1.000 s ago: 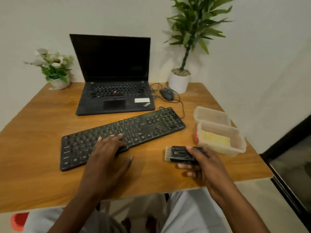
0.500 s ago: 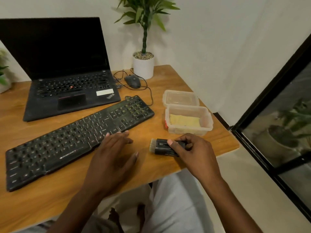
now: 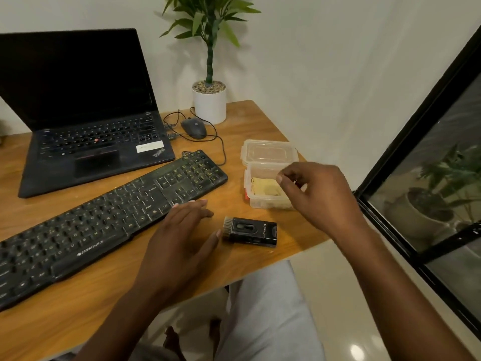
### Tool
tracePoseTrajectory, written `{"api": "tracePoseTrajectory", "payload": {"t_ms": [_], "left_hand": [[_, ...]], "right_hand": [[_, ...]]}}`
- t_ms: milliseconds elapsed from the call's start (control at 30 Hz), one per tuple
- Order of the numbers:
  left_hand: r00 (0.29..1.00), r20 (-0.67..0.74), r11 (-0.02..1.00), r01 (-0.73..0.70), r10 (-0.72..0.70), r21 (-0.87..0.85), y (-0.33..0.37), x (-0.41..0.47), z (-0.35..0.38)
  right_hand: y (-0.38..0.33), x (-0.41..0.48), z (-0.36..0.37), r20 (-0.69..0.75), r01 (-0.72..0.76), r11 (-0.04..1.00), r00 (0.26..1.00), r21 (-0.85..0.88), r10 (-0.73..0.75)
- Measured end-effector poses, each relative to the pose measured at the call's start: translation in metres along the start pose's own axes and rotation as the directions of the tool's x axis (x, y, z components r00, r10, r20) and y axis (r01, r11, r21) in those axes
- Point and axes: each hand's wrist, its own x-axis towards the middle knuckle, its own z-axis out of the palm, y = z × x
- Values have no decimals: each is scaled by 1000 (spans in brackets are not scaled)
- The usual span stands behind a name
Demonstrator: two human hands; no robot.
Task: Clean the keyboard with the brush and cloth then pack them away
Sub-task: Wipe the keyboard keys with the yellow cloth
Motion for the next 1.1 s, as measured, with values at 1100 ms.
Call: {"api": "tracePoseTrajectory", "payload": {"t_ms": [1100], "left_hand": [[996, -82, 998, 14, -19, -63, 7, 6, -24]], "right_hand": [[-6, 81, -21, 403, 286, 892, 906, -351, -131]]}}
